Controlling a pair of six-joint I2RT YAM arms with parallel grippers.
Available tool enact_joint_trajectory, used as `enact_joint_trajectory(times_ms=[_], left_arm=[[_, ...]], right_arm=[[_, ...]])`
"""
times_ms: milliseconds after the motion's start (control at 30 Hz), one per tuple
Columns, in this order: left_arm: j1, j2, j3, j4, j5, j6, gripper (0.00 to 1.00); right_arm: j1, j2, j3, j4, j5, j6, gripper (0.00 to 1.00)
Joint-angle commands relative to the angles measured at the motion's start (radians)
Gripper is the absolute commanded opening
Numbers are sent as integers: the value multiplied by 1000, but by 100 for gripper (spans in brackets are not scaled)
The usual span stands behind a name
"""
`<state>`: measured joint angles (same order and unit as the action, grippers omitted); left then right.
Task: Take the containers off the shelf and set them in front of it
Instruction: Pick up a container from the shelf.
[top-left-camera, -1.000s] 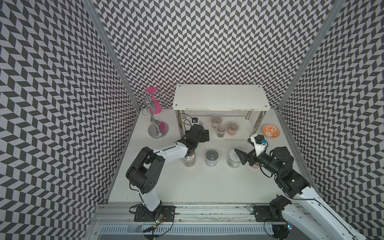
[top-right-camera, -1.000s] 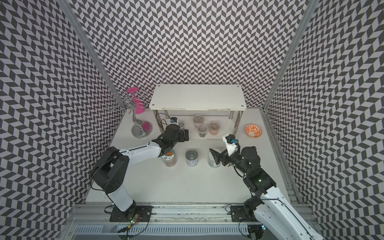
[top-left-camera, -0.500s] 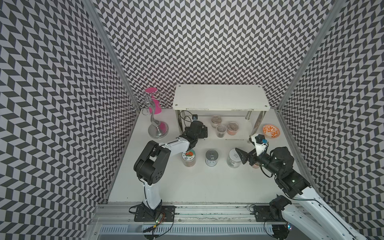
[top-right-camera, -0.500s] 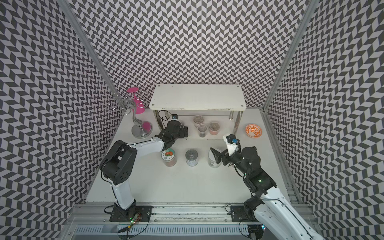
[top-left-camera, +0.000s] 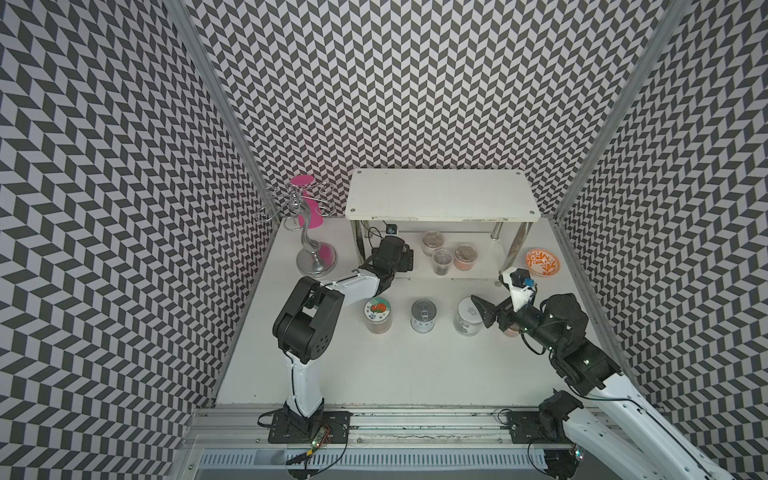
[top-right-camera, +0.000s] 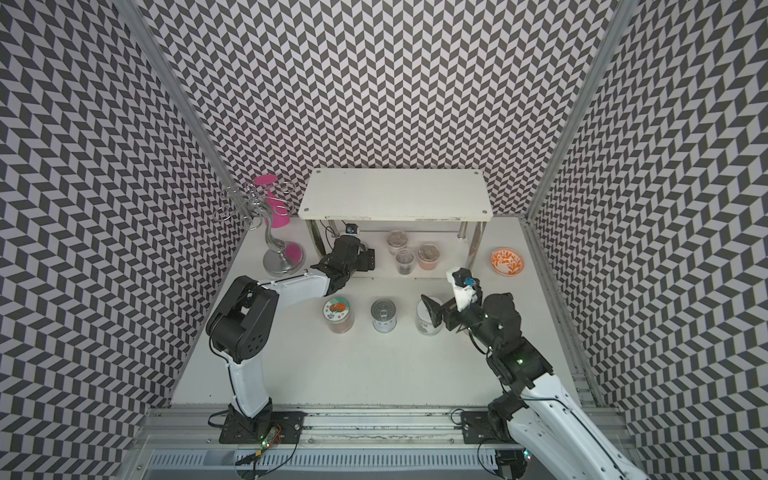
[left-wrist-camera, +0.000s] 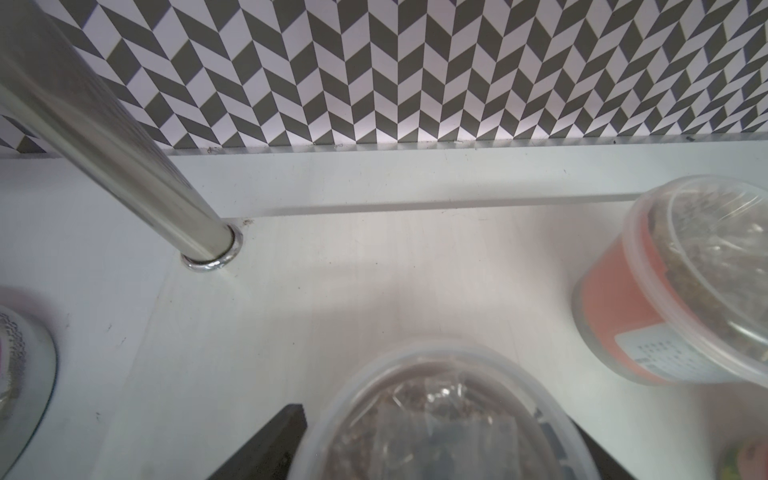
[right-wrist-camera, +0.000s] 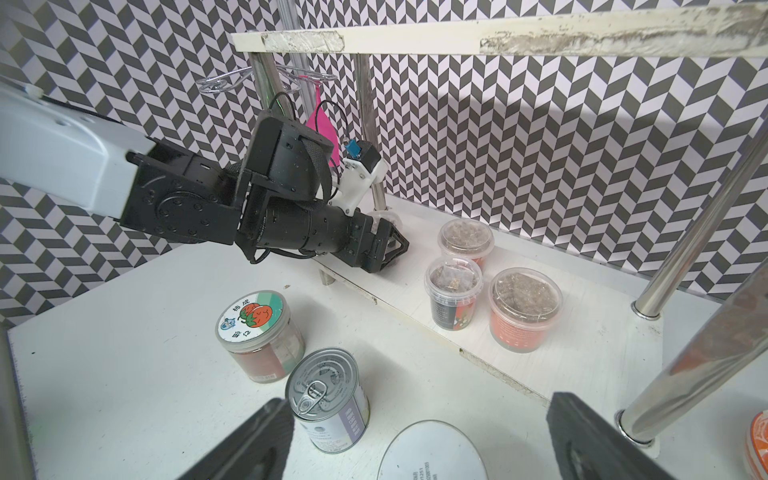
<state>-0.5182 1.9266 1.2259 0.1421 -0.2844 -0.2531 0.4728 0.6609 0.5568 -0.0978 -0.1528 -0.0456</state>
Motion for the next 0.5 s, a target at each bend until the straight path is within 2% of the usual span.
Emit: enact_joint_trajectory(times_ms=[0,300,467], left_arm=[[4,3,30,17,23,41,87],[3,-40,-11,48,42,70,76],[3,-60,-16,43,44,85,75]], right_arm=[[-5,0,3,65,6,-10,100],[-9,0,-8,68,6,0,99],[-9,-6,-15,72,7,9,100]])
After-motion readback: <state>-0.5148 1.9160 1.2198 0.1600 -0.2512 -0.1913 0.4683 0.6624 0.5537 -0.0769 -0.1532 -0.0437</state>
